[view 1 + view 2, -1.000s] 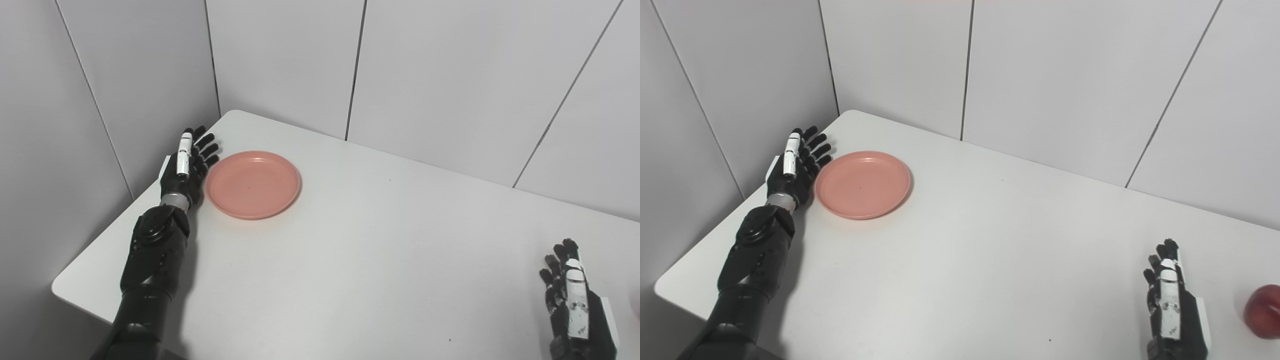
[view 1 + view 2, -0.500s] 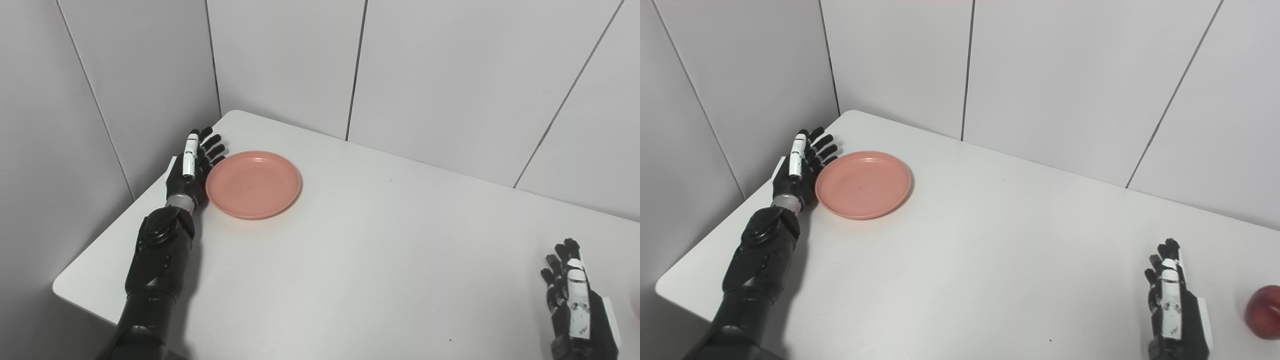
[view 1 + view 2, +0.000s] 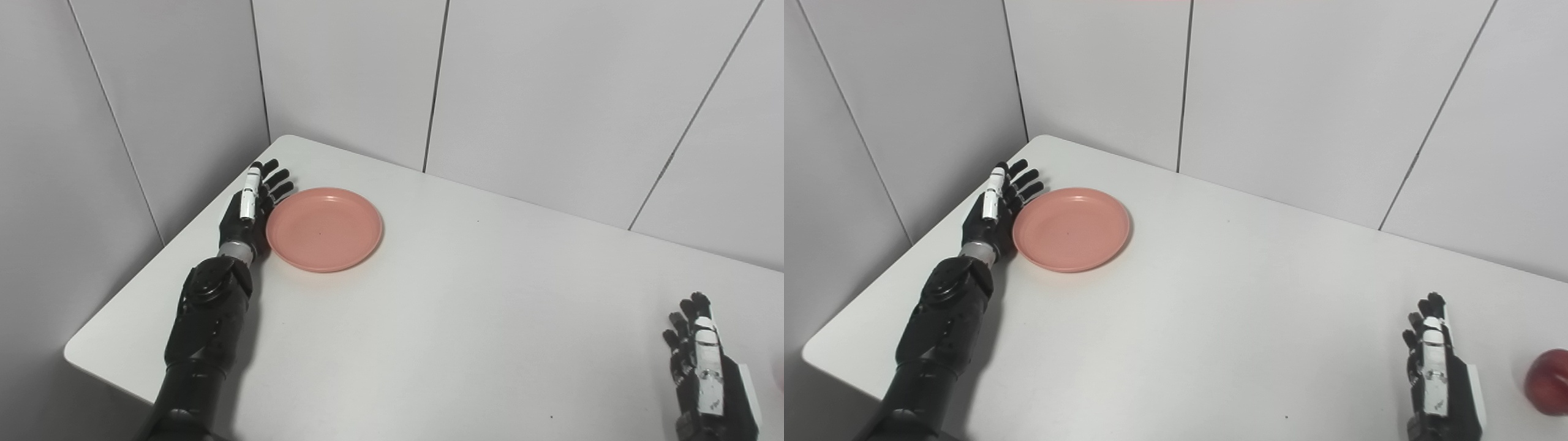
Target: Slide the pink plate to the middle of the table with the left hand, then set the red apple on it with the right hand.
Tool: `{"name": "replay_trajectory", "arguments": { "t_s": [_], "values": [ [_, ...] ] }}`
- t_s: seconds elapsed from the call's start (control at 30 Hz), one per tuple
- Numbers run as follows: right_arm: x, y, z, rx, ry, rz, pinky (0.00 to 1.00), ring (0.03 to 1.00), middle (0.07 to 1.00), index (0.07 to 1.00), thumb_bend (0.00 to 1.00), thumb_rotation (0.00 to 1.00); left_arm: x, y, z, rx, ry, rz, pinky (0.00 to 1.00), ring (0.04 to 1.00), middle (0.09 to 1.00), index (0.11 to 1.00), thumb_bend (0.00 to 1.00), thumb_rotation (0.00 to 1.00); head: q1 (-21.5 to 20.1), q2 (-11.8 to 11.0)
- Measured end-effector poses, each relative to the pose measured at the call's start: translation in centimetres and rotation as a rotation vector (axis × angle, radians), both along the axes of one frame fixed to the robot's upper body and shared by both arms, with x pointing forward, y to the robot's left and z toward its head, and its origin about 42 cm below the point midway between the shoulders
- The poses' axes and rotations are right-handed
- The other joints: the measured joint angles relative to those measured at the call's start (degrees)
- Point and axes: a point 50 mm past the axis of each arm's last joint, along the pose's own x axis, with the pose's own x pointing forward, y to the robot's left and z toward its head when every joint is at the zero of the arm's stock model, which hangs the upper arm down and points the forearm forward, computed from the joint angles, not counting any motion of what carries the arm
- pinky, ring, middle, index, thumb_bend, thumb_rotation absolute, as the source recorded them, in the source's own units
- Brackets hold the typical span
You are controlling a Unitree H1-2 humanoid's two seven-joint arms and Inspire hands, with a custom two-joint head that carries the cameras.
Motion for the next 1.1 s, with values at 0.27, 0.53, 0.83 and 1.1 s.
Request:
{"name": "replay_trajectory", "arguments": {
  "t_s": [0.27, 0.53, 0.83, 1.1],
  "values": [
    [-0.1, 0.0, 0.1, -0.003, 0.001, 0.001, 1.0, 1.0, 1.0, 1.0, 0.11, 1.0, 0.0, -1.3, 0.3, -0.02, 0.015, -0.035, 0.88, 0.885, 0.891, 0.876, 0.31, 1.0, -0.26, 0.18],
    [-0.1, 0.0, 0.1, -0.002, 0.001, 0.0, 1.0, 0.998, 1.0, 1.0, 0.1, 1.0, 0.2, -2.1, 0.3, -0.018, 0.023, -0.06, 0.88, 0.884, 0.889, 0.874, 0.32, 1.0, -0.61, 0.35],
    [-0.1, 0.1, 0.1, -0.004, 0.001, 0.001, 1.0, 1.0, 1.0, 1.0, 0.1, 1.0, 0.5, -3.2, 0.3, -0.01, 0.03, -0.083, 0.87, 0.876, 0.879, 0.867, 0.33, 1.0, -0.97, 0.53],
    [-0.1, 0.2, 0.0, -0.005, 0.001, 0.0, 1.0, 1.0, 1.0, 1.0, 0.11, 1.0, 1.4, -5.1, 0.3, -0.006, 0.033, -0.119, 0.87, 0.872, 0.876, 0.862, 0.32, 1.0, -1.49, 0.79]
  ]
}}
